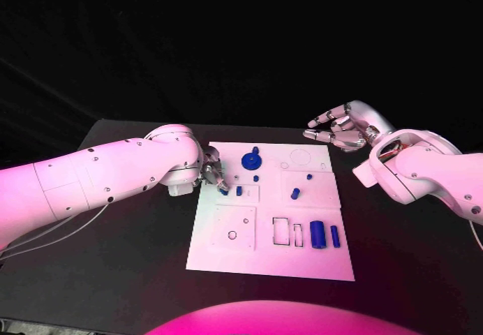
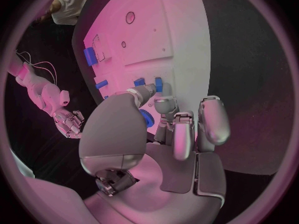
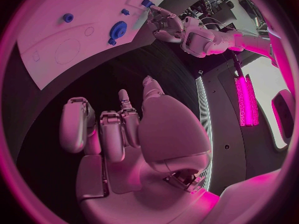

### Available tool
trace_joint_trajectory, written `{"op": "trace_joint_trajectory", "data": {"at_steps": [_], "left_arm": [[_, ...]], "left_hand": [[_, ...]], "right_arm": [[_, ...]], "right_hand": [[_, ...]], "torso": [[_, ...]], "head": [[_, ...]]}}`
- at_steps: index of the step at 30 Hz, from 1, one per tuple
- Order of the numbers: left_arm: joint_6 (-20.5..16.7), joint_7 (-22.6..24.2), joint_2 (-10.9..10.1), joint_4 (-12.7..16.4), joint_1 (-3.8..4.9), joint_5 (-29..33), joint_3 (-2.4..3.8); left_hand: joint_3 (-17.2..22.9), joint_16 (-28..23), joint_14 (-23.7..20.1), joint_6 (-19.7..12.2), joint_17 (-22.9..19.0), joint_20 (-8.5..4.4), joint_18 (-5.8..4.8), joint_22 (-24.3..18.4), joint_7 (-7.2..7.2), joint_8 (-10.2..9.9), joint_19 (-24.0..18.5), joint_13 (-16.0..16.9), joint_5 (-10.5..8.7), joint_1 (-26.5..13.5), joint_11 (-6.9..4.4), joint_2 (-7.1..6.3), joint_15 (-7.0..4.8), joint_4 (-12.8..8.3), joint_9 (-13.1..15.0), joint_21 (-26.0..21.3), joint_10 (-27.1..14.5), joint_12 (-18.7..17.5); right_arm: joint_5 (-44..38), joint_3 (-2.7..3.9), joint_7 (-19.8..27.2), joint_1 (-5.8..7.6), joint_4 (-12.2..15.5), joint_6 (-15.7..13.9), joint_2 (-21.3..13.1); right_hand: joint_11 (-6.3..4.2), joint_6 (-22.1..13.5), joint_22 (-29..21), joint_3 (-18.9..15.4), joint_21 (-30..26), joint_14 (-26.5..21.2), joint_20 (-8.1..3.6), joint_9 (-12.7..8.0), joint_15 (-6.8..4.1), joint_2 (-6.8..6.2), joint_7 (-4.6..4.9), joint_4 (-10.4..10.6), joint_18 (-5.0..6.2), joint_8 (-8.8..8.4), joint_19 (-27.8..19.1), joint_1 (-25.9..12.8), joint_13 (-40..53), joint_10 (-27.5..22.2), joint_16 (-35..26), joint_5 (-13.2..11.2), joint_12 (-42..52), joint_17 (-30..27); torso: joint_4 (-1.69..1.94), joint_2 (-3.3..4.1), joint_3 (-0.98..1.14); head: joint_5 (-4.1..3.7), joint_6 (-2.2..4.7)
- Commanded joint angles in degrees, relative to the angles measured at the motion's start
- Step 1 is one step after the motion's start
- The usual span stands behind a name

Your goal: Assemble the parts on the task board

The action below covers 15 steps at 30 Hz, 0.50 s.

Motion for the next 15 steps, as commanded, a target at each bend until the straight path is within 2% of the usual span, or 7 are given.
{"op": "trace_joint_trajectory", "data": {"at_steps": [1, 15], "left_arm": [[1.5, -1.4, 0.4, 0.2, -0.35, 0.3, -0.24], [0.8, -1.6, 0.5, 0.1, -0.34, 0.0, -0.24]], "left_hand": [[3.8, 0.4, 6.0, 2.0, 15.1, -0.16, -0.67, 0.1, -1.48, 0.3, 0.4, 0.2, -0.16, -0.8, -0.22, -0.01, -0.52, -3.6, 0.2, 0.2, 0.9, 0.4], [1.0, 0.4, 6.0, 2.9, 15.1, -0.47, -0.82, 0.9, -1.99, 0.4, 0.8, 1.5, -0.30, -4.5, -0.61, 0.27, -0.83, -1.9, 0.3, 0.6, 1.5, 1.3]], "right_arm": [[-0.3, 0.00, 0.3, -0.04, 0.1, 0.7, 0.0], [-0.3, 0.00, 0.3, -0.04, 0.2, 0.7, -0.1]], "right_hand": [[-0.38, 0.0, 2.0, -0.3, -0.3, 4.8, -0.32, 0.0, -0.47, 0.20, -0.25, -0.2, 0.31, 0.32, -0.2, -0.2, 6.5, 0.1, -0.2, 0.2, 0.0, 10.5], [-0.38, 0.0, 2.0, -0.3, -0.3, 4.8, -0.32, 0.0, -0.47, 0.20, -0.25, -0.2, 0.31, 0.32, -0.2, -0.2, 6.5, 0.1, -0.2, 0.2, 0.0, 10.5]], "torso": [[0.02, 0.01, 0.00], [0.01, 0.03, 0.01]], "head": [[-0.02, 0.02], [-0.20, -0.08]]}}
